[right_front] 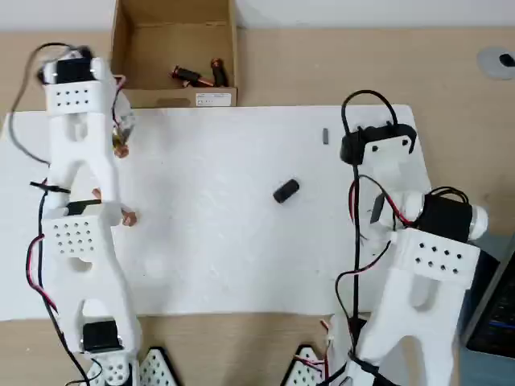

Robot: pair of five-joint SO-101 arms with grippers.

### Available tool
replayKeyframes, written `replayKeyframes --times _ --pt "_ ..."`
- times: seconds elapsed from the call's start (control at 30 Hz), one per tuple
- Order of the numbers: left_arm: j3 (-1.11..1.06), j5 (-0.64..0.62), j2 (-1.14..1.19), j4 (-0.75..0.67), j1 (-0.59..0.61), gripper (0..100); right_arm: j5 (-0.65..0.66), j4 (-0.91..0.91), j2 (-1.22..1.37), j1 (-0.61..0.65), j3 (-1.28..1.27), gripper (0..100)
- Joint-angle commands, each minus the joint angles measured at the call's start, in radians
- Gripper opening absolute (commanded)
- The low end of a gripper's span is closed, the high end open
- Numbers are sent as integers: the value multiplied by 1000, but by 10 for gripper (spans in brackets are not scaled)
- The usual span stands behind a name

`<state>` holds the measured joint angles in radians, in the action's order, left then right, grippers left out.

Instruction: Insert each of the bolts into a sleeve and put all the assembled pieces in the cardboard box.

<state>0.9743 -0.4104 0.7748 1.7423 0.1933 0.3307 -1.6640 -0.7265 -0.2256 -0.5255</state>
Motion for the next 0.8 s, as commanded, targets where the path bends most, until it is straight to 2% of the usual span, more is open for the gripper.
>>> replayKeyframes --times 0.0,0.27,0.37,0.57,0.77 --pt "58 -245 -12 11 32 2 -9 -3 -31 -12 2 11" --pt "48 -715 -12 11 48 4 -9 -2 -31 -12 2 11" --pt "49 -856 -12 11 48 5 -9 -2 -31 -12 1 11" --pt "21 -1000 -10 11 41 6 -9 -2 -31 -12 1 11" --pt "-63 -1014 -10 11 41 24 -9 -2 -31 -12 1 11"
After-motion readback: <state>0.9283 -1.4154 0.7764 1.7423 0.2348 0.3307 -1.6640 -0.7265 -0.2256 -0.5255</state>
